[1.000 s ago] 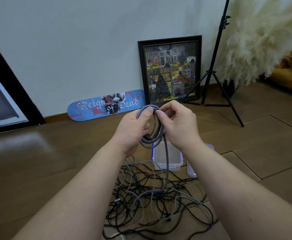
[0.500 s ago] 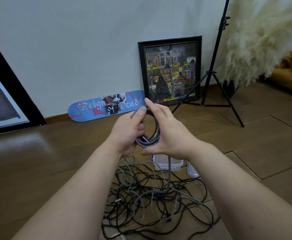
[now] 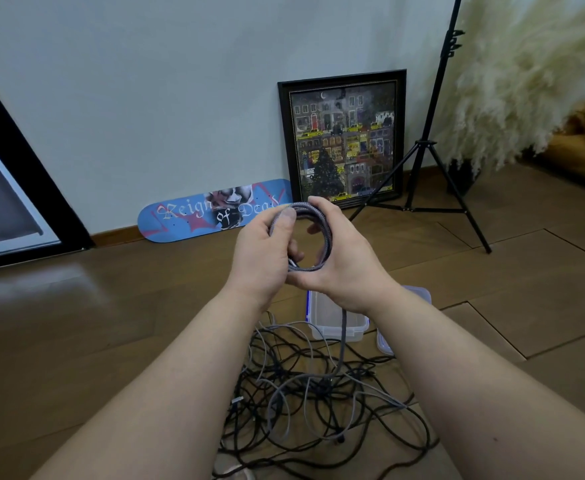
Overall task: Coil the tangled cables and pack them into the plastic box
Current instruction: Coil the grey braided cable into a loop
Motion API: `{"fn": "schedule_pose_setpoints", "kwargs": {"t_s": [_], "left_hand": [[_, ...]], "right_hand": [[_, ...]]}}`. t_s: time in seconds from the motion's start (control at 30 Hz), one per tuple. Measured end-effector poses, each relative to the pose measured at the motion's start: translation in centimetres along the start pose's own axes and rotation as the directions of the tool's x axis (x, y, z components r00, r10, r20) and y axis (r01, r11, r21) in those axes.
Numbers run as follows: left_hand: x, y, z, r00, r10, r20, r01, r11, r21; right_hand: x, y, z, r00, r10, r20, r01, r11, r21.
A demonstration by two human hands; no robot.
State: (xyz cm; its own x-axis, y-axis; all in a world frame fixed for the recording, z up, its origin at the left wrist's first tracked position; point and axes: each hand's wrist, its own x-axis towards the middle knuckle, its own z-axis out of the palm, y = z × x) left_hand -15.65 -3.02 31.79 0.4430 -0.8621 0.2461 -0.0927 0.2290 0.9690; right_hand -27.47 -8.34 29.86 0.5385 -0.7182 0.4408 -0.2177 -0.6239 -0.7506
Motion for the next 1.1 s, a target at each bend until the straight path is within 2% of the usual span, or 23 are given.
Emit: {"fn": "schedule_pose_setpoints", "kwargs": {"t_s": [0.23, 0.33, 0.47, 0.57, 0.7, 0.93, 1.03, 1.1], "left_hand": [[0.0, 0.3, 0.4, 0.986, 0.091, -0.141, -0.101, 0.993, -0.068], [0.2, 0.3, 0.4, 0.982, 0.106, -0.159, -0.124, 0.986, -0.113], [-0.1, 0.1, 1.2, 0.975, 0.16, -0.154, -0.167, 0.985, -0.033], [-0.3, 0.1, 1.5, 0.969, 0.181, -0.168, -0.182, 0.983, 0.008], [-0.6, 0.6, 1.7, 0.981, 0.119, -0.154, -0.133, 0.987, -0.088], [-0.9, 1.1, 2.5, 0.987, -0.035, -0.156, -0.019, 0.942, -0.334], [-1.1, 1.0, 2.9, 0.981, -0.041, -0.188, -0.029, 0.934, -0.357], [-1.1, 1.0, 2.9, 0.976, -0.037, -0.215, -0.039, 0.939, -0.342]], "right_hand": [[0.0, -0.3, -0.6, 0.993, 0.052, 0.108, -0.073, 0.977, 0.199], [0.0, -0.2, -0.6, 0.992, 0.125, -0.016, -0.117, 0.96, 0.256], [-0.6, -0.7, 0.2, 0.978, 0.07, -0.195, -0.055, 0.995, 0.078], [-0.6, -0.7, 0.5, 0.956, 0.037, -0.292, -0.027, 0.999, 0.038], [-0.4, -0.4, 1.0, 0.919, 0.002, -0.395, 0.025, 0.998, 0.061], [-0.2, -0.5, 1.5, 0.882, 0.067, -0.467, -0.004, 0.991, 0.135], [-0.3, -0.9, 2.2, 0.846, 0.156, -0.51, -0.035, 0.97, 0.239], [-0.3, -1.4, 2.2, 0.851, 0.197, -0.486, -0.043, 0.95, 0.31]]}}
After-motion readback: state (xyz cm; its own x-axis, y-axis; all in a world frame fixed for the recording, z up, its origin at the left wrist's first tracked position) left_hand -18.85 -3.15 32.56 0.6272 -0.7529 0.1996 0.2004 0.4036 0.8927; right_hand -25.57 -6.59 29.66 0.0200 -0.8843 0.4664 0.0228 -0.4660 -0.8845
